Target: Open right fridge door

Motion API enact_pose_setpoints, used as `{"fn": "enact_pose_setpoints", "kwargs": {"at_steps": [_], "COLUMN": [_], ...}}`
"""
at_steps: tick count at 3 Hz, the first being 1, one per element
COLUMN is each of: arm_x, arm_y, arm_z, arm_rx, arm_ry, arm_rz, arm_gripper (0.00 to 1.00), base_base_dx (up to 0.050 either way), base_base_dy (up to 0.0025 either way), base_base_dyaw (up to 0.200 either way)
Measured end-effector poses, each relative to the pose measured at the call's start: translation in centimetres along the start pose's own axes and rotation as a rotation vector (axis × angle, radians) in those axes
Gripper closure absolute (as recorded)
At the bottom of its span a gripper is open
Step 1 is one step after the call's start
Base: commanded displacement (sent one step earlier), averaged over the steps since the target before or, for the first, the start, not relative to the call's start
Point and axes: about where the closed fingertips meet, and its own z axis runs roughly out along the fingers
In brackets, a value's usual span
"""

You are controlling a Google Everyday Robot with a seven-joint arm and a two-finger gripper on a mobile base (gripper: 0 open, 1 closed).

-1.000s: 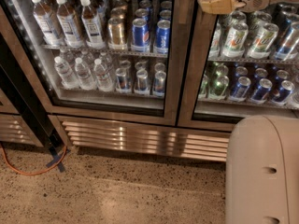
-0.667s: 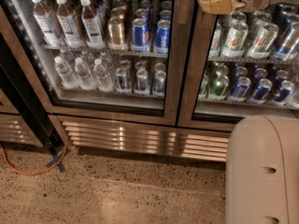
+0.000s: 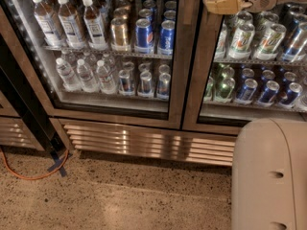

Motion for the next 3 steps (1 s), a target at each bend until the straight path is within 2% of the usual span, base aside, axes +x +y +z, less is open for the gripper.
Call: {"fn": "enact_pose_setpoints", "kwargs": {"at_steps": [3], "arm_x": [0.12], "arm_y": [0.20], "arm_z": [0.07], "arm_rx": [-0.003], "arm_ry": [0.003], "arm_rz": [-0.002], "arm_gripper": [1.00], "base_base_dx": [0.000], "base_base_dy": [0.00000], "base_base_dyaw": [0.000]}}
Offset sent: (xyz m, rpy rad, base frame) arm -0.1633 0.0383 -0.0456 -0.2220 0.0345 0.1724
